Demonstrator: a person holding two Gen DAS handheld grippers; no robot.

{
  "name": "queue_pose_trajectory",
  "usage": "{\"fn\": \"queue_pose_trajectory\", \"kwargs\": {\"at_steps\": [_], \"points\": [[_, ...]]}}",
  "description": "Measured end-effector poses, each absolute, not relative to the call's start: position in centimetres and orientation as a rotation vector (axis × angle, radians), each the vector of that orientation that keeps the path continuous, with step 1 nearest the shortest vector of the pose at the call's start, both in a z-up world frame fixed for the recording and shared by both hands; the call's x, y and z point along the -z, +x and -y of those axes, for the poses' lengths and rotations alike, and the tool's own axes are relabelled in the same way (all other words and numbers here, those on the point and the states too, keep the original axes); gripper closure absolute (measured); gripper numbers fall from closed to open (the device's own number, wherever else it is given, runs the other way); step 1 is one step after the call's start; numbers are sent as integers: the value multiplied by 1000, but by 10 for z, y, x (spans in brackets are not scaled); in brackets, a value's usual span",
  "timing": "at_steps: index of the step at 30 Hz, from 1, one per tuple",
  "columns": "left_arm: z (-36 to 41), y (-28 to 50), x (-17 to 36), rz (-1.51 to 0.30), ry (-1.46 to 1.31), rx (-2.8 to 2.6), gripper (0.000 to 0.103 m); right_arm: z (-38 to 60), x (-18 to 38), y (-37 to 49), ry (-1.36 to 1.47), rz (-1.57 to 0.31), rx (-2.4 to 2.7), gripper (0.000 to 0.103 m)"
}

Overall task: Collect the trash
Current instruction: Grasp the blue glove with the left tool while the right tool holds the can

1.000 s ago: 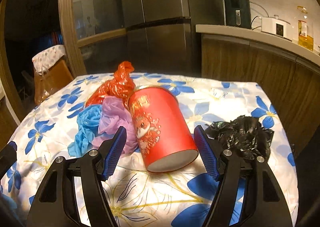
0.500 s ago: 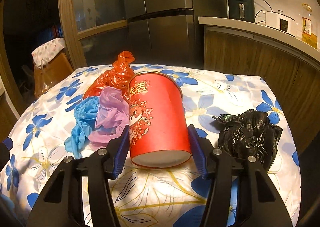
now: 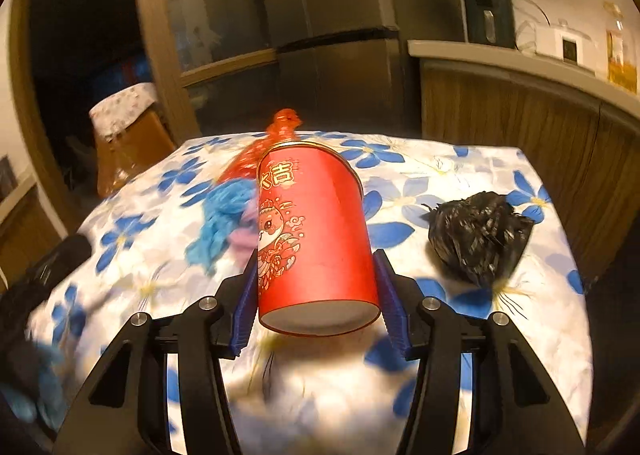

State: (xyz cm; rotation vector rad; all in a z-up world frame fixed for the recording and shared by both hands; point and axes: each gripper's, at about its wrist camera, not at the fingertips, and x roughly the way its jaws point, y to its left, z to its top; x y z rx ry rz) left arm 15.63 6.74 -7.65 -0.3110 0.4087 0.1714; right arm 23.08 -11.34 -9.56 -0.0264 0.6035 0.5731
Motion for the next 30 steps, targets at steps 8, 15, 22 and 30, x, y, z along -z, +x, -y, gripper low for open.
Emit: {"fn": "queue_pose_trajectory", "kwargs": {"at_steps": [8, 15, 22, 30], "points": [[-66, 155, 71, -417, -342, 33, 11, 141, 84, 178, -13, -513, -654, 50], [-66, 171, 66, -449, -421, 100, 11, 146, 87, 151, -44, -492, -697, 50], [-61, 209, 71, -570, -527, 254, 18, 138, 94, 137, -98, -490, -731, 50], [-54, 230, 85, -656, -589, 372, 54, 134, 95, 135, -110, -485, -752, 50]]}}
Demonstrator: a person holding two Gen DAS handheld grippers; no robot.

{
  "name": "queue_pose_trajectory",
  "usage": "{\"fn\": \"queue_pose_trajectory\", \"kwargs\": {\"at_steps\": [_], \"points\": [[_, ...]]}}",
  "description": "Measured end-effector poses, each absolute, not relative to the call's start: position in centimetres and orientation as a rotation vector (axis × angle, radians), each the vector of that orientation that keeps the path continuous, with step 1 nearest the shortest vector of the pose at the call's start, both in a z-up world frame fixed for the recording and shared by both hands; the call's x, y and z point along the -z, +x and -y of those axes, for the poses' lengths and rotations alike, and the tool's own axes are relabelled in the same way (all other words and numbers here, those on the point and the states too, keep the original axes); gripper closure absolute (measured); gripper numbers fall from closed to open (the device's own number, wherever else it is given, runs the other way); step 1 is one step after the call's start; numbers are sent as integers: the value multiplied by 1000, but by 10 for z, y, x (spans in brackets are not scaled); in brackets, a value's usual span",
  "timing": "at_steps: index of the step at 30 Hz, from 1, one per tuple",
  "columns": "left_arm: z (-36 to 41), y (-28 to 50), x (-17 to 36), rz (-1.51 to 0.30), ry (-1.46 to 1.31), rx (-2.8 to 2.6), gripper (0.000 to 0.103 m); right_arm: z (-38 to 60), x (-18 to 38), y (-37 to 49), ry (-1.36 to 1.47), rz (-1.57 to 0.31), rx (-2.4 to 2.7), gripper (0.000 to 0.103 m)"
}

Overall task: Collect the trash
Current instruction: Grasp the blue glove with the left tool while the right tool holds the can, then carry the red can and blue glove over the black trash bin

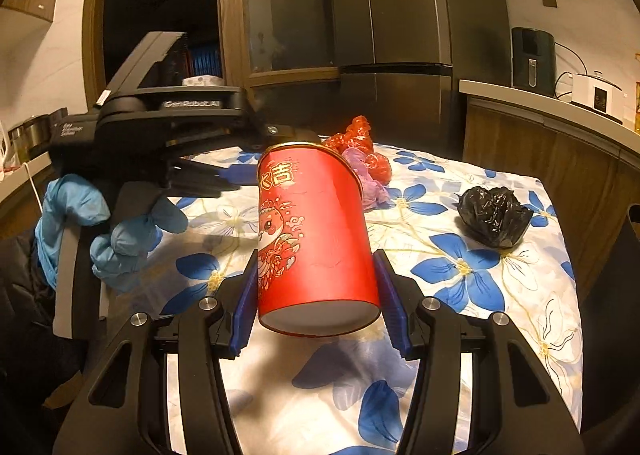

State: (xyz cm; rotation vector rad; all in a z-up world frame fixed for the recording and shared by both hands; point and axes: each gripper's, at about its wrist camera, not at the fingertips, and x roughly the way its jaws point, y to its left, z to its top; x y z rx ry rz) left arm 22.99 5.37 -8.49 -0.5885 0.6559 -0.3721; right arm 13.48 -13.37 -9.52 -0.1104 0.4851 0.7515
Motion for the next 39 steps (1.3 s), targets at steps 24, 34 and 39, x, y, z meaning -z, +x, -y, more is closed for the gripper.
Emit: {"fn": "queue_pose_trajectory", "kwargs": {"at_steps": [24, 34, 39], "points": [[-71, 207, 46, -544, -453, 159, 103, 202, 79, 133, -37, -430, -565, 50], [-8, 217, 5, -502, -343, 240, 103, 265, 61, 128, 16, -362, -406, 50], [42, 227, -15, -482, -296, 330, 103, 299, 54, 123, 52, -329, -308, 50]]}}
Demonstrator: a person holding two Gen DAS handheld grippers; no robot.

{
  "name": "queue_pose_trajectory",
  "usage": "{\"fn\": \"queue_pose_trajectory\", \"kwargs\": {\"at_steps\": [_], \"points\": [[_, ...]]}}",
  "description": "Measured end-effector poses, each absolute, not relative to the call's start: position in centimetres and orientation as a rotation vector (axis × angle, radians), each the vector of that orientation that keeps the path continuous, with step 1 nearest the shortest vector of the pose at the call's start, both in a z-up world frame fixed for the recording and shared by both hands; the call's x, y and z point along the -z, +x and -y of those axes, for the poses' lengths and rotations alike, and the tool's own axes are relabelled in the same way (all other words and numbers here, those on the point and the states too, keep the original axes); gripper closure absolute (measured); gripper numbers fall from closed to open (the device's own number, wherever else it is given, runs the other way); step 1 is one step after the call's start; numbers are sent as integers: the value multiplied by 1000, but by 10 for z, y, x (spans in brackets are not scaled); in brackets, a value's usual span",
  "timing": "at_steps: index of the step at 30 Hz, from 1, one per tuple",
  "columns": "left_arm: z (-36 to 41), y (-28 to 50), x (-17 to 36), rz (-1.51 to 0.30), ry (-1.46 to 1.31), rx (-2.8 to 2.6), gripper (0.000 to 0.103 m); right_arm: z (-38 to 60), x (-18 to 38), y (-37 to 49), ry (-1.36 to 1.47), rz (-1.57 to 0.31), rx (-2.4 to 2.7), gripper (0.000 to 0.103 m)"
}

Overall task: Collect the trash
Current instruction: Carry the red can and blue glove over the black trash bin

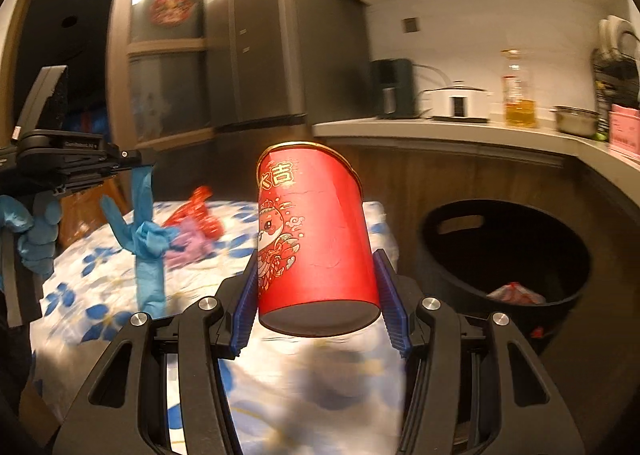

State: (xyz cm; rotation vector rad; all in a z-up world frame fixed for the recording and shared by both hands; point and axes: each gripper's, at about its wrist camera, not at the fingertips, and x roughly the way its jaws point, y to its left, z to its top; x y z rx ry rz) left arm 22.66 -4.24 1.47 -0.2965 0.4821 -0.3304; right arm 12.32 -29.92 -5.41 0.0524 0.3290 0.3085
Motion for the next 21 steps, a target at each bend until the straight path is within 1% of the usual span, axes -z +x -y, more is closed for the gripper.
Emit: {"fn": "queue_pose_trajectory", "kwargs": {"at_steps": [16, 21], "points": [[238, 279, -51, -469, -173, 661, 103, 394, 34, 132, 135, -261, 32, 50], [280, 289, -67, -435, -143, 704, 103, 413, 35, 141, 159, -265, 108, 50]]}}
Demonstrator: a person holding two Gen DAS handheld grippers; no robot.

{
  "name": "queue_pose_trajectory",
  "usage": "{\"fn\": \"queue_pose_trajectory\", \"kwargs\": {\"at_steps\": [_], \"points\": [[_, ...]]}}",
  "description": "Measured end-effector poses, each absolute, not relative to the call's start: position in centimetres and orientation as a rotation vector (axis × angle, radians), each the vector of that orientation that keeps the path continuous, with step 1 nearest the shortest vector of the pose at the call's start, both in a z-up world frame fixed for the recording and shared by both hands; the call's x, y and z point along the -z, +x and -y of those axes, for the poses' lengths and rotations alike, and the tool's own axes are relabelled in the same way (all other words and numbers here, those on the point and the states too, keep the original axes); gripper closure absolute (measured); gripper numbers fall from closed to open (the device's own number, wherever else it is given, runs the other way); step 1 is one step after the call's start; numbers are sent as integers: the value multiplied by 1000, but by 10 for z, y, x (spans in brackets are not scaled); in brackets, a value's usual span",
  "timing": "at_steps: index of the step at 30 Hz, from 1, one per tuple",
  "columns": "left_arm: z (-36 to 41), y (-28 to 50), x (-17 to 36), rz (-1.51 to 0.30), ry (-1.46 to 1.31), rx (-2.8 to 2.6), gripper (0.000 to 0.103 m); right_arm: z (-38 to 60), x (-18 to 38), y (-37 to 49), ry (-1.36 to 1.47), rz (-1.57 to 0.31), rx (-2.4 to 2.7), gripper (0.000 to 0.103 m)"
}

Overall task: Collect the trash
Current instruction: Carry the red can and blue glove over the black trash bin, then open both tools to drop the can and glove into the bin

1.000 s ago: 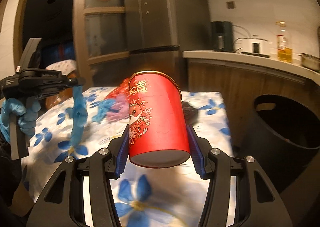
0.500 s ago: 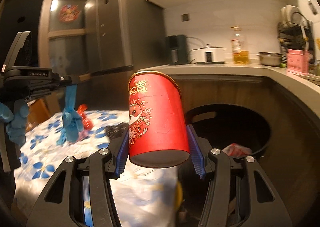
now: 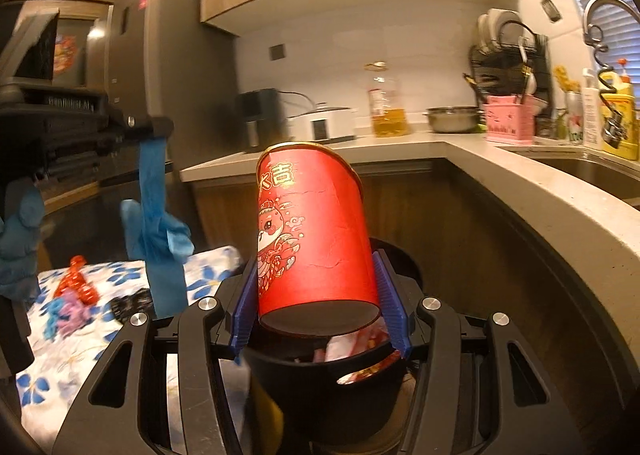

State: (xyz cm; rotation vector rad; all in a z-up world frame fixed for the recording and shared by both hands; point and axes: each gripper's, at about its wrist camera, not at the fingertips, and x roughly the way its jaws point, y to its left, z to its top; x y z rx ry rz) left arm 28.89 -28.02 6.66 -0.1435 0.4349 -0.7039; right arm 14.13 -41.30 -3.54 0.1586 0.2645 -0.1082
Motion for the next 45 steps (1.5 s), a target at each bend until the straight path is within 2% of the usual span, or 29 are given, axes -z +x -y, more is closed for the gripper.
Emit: {"fn": "queue_pose_trajectory", "kwargs": {"at_steps": [8, 25, 26, 27, 28, 29, 31, 35, 45], "points": [[320, 313, -69, -422, -102, 717, 103, 432, 40, 164, 205, -283, 147, 49], [335, 354, -14, -515, -94, 677, 103, 441, 56, 200, 239, -331, 156, 46], [335, 355, -13, -520, -95, 677, 102, 441, 56, 200, 243, -323, 152, 39], [335, 356, -12, -523, -94, 674, 98, 441, 55, 201, 244, -320, 155, 26], [334, 357, -9, -530, -88, 662, 81, 441, 55, 201, 246, -313, 165, 23], [333, 359, -7, -533, -86, 652, 56, 442, 54, 200, 247, -308, 175, 22], [325, 359, -4, -518, -105, 626, 36, 444, 53, 199, 251, -307, 182, 22], [306, 359, -3, -513, -136, 568, 23, 444, 49, 192, 247, -299, 201, 22], [273, 331, -5, -473, -67, 424, 16, 425, 37, 180, 202, -290, 216, 22]]}}
